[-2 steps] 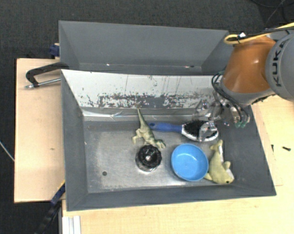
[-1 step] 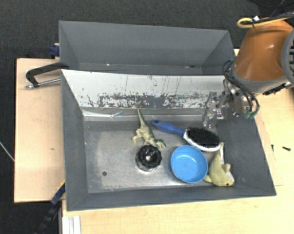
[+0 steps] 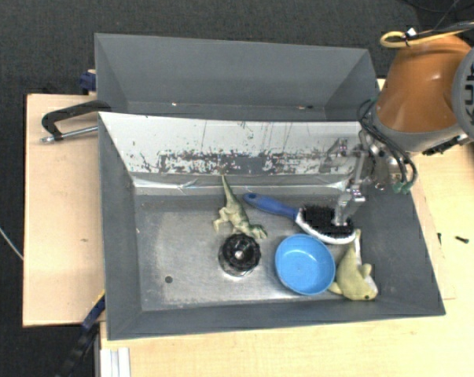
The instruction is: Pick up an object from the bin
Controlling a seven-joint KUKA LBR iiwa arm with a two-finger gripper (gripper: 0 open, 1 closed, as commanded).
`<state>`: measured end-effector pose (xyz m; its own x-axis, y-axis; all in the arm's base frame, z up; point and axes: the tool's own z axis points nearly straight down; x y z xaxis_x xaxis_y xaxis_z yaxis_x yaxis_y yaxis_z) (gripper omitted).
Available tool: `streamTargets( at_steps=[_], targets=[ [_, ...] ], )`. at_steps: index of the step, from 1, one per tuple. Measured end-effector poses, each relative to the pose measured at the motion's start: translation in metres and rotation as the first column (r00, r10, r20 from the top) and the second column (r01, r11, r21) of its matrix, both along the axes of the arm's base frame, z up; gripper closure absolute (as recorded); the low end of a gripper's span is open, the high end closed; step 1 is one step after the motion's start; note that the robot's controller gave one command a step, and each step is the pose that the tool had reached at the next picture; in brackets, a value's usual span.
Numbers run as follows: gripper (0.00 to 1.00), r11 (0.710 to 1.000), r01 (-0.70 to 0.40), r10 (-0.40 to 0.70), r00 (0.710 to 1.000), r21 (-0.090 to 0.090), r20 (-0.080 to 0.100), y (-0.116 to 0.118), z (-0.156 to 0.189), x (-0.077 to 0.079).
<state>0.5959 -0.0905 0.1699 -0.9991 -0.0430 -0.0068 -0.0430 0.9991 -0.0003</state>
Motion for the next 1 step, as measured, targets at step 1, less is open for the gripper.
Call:
streamTargets(
  at_steps=[1],
  targets=[
    [0.00, 0.990, 0.139, -0.139, 0.990, 0.002, -0.010, 0.0000, -0.0742, -0.0037]
  ],
)
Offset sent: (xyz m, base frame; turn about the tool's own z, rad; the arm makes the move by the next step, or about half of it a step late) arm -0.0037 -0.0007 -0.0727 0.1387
